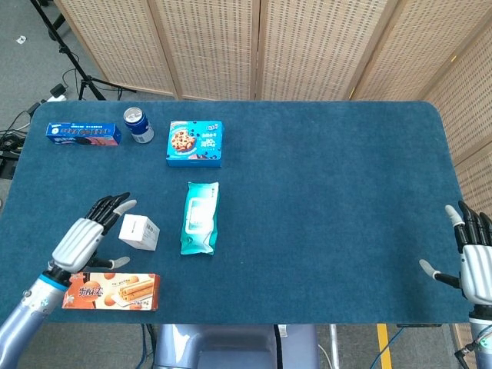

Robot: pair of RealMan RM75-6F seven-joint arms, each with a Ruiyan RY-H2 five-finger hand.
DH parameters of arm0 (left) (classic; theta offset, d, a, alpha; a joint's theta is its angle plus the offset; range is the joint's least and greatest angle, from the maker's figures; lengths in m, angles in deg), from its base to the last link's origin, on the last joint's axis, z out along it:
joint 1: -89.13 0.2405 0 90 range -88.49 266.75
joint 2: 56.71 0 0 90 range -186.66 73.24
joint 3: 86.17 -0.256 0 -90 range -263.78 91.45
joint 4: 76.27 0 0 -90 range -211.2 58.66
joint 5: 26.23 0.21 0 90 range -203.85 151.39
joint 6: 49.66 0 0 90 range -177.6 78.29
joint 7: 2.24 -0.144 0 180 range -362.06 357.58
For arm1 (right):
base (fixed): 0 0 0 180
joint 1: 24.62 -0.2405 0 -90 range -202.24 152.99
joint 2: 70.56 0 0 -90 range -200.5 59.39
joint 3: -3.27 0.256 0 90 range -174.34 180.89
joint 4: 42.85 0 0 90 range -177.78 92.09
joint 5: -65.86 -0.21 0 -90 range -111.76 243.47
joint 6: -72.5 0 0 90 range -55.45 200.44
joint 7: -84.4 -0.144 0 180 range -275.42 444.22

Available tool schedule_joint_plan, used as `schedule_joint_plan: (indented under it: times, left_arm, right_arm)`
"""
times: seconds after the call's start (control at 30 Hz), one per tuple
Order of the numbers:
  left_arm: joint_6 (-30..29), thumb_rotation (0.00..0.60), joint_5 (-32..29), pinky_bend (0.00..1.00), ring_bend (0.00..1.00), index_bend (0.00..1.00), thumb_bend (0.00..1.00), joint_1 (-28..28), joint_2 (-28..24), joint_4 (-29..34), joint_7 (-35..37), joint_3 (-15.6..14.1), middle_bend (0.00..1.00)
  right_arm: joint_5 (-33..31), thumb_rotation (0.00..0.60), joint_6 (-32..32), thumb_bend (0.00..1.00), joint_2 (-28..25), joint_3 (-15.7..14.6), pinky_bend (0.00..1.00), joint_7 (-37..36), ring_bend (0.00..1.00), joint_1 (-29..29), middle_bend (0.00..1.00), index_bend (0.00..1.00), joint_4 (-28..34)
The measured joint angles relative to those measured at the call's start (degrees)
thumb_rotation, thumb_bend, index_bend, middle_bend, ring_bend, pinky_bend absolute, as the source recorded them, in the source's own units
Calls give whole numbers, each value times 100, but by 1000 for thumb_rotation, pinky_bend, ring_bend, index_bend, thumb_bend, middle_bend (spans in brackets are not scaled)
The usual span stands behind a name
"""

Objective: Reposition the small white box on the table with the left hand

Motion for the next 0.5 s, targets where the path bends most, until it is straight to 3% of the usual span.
schedule_joint_plan:
  times: [0.3,0.5]
  left_arm:
    - [1112,600,-1437,0,0,0,98,-479,-171,459,-1158,385,0]
    - [1513,600,-1796,0,0,13,101,-695,-68,400,-1414,508,0]
  right_arm:
    - [-20,600,22,0,-5,6,0,-9,0,-7,0,0,-6]
    - [-33,600,34,0,-14,9,0,-29,0,-8,0,0,-5]
